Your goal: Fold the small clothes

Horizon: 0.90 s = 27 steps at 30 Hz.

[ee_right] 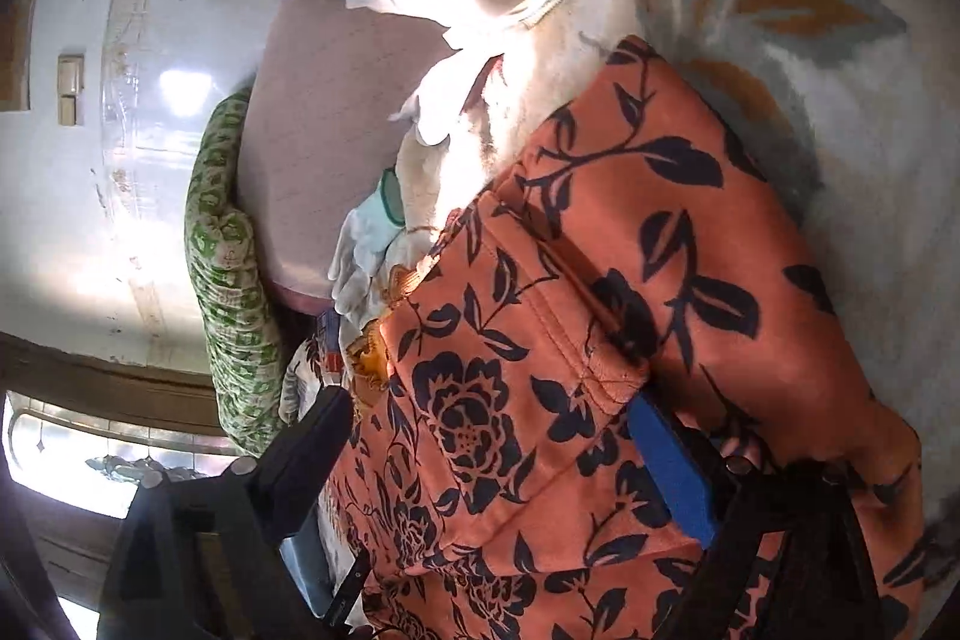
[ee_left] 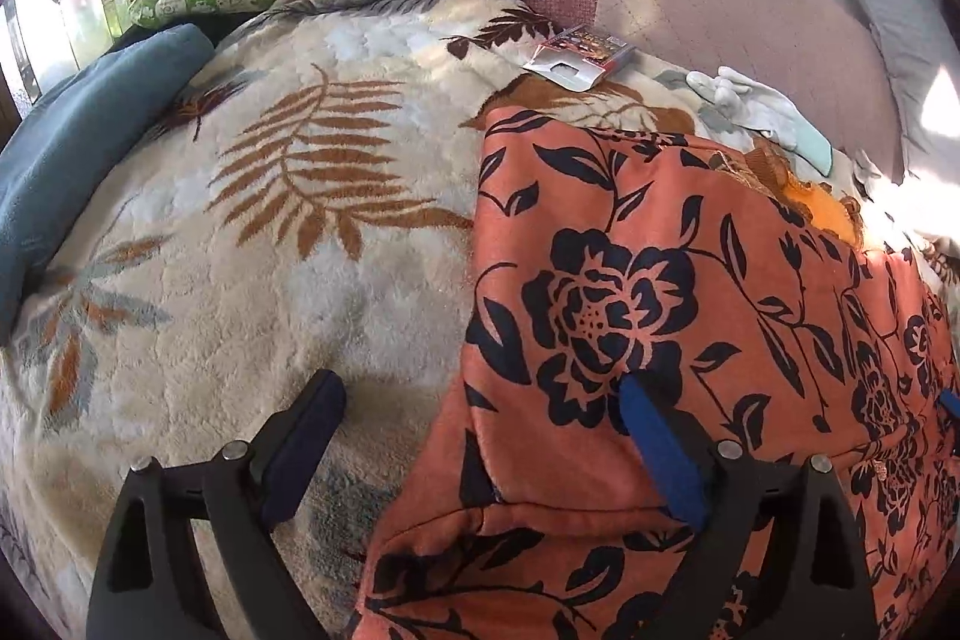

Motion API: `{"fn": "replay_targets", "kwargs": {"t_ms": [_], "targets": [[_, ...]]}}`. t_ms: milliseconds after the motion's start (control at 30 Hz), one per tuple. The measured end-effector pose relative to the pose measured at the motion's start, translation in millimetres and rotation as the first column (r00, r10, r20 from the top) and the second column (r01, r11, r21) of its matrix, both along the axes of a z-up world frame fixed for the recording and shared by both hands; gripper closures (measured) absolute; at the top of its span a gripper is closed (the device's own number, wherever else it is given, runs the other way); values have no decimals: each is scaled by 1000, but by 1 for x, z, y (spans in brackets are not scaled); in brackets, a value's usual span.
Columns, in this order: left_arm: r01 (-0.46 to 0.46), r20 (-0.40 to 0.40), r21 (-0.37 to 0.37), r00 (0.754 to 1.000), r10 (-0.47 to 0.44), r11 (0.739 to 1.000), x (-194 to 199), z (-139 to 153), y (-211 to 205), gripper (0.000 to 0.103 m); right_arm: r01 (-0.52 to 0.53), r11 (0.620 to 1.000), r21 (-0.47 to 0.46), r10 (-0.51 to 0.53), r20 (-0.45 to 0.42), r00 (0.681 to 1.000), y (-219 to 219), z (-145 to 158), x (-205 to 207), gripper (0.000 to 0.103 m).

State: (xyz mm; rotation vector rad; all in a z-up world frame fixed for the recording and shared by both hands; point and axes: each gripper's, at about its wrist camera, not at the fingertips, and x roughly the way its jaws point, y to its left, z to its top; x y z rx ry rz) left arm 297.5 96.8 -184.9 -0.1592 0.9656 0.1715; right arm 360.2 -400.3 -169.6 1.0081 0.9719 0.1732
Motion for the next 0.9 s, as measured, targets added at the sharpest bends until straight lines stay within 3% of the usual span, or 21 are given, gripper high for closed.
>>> {"fn": "replay_targets", "kwargs": {"t_ms": [67, 133, 200, 300, 433, 500, 567, 633, 733, 833, 900], "targets": [[-1, 9, -8, 1000, 1, 1000, -1, 0, 1, 9, -13, 998, -58, 10, -44, 999, 4, -3, 7, 25], [-1, 18, -8, 1000, 1, 1000, -2, -1, 1, 9, -17, 994, -112, 9, -74, 997, 6, -7, 13, 44], [-1, 22, -7, 1000, 1, 1000, -2, -1, 2, 8, -11, 989, -144, -6, -112, 994, 1, -12, 16, 80], [0, 22, -12, 1000, 0, 1000, -2, -1, 3, 7, -18, 979, -202, -3, -102, 995, -2, -3, 13, 92], [-2, 19, -2, 1000, 2, 1000, -2, -2, 2, 6, -10, 958, -285, 17, 20, 1000, 12, 43, -9, 93], [-2, 14, -4, 1000, 2, 1000, -2, -1, 2, 6, -5, 939, -344, 20, 42, 999, 18, 52, -26, 93], [-7, 0, -10, 1000, 7, 1000, -1, 3, 3, 6, -9, 906, -423, -1, -25, 1000, 17, 32, -34, 93], [-34, 9, -6, 999, 34, 999, -5, 14, 6, 6, -56, 914, -402, 14, -106, 994, 14, -1, -38, 88], [-53, 108, 7, 993, 52, 999, -16, 40, 5, 6, -41, 924, -379, 26, -43, 999, 6, 1, -49, 86], [-24, 131, 49, 991, 17, 999, -9, 48, -6, 6, -56, 923, -382, 41, -48, 998, 3, 11, -52, 68], [-9, 62, 124, 998, 1, 992, 3, 31, -14, 6, -39, 918, -396, 28, -32, 999, 0, 24, -60, 45]]}}
